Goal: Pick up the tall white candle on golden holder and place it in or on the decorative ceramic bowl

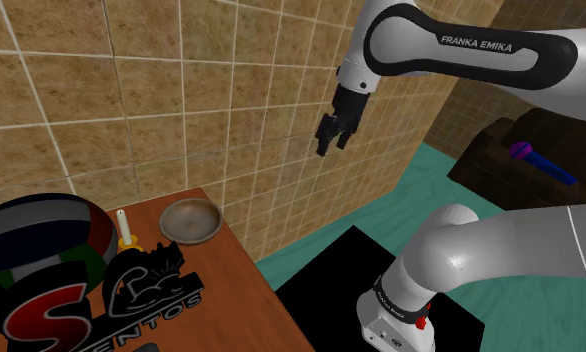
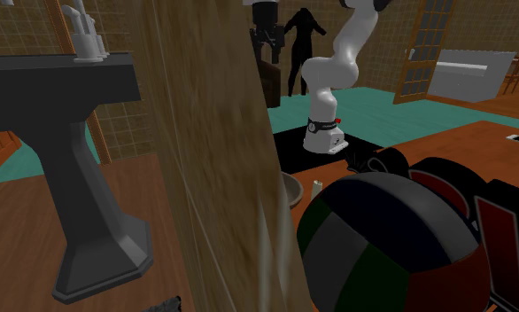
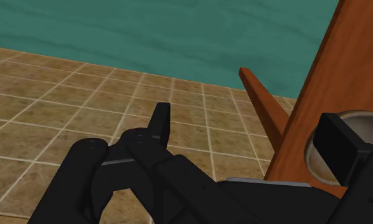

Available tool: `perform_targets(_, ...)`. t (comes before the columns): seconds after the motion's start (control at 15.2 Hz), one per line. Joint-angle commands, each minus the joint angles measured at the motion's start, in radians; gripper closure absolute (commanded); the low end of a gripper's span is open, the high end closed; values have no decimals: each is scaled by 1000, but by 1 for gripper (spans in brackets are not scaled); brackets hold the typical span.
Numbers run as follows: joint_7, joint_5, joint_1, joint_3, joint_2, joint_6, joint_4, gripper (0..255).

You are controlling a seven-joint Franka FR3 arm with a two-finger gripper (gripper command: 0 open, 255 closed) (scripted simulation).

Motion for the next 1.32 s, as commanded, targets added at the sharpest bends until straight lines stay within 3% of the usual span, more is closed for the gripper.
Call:
perform_targets(0.0,0,0,0,0,0,0,0,0)
perform_targets(0.73,-71,28,126,133,241,383,-19,0)
perform_targets(1.25,-91,-17,186,240,456,630,35,0)
